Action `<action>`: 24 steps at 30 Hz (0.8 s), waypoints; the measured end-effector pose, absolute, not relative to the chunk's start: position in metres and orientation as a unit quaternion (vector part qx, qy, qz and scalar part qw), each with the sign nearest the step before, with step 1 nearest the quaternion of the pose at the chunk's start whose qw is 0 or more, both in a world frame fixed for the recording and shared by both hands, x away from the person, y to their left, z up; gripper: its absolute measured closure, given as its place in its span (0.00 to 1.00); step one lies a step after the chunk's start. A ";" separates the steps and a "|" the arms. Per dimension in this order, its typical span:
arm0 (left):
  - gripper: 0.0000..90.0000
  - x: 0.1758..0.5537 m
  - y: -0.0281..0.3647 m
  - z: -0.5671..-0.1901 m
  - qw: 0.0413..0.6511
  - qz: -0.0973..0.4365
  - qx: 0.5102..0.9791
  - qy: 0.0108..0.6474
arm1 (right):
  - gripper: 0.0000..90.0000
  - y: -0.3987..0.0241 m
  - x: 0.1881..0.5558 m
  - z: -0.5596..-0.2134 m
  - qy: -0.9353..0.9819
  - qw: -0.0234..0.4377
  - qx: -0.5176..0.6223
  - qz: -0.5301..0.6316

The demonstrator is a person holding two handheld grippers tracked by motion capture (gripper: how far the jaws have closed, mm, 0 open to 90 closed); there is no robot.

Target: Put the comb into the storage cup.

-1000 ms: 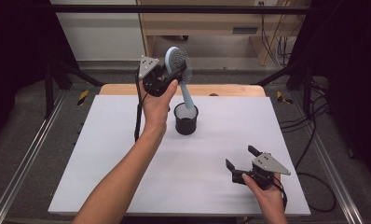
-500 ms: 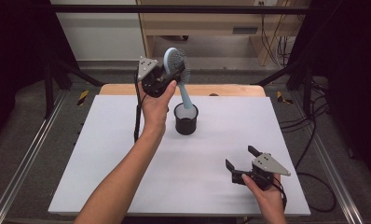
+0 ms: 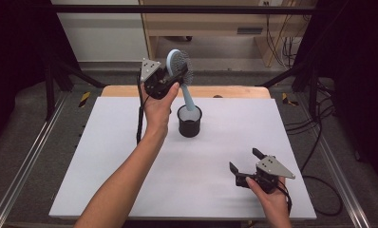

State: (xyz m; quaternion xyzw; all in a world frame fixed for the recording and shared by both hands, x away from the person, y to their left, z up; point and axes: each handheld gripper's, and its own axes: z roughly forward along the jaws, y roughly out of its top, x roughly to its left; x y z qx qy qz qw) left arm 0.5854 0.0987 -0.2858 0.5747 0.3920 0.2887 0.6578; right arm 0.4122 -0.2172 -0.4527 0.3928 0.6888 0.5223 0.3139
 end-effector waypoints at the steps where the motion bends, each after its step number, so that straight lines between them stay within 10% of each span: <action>1: 0.56 0.585 0.099 -0.286 0.658 0.289 0.574 0.393 | 0.04 -0.217 0.413 -0.453 0.689 0.314 0.393 0.522; 24: 0.56 0.591 0.106 -0.298 0.664 0.280 0.564 0.402 | 0.04 -0.216 0.411 -0.452 0.684 0.312 0.394 0.528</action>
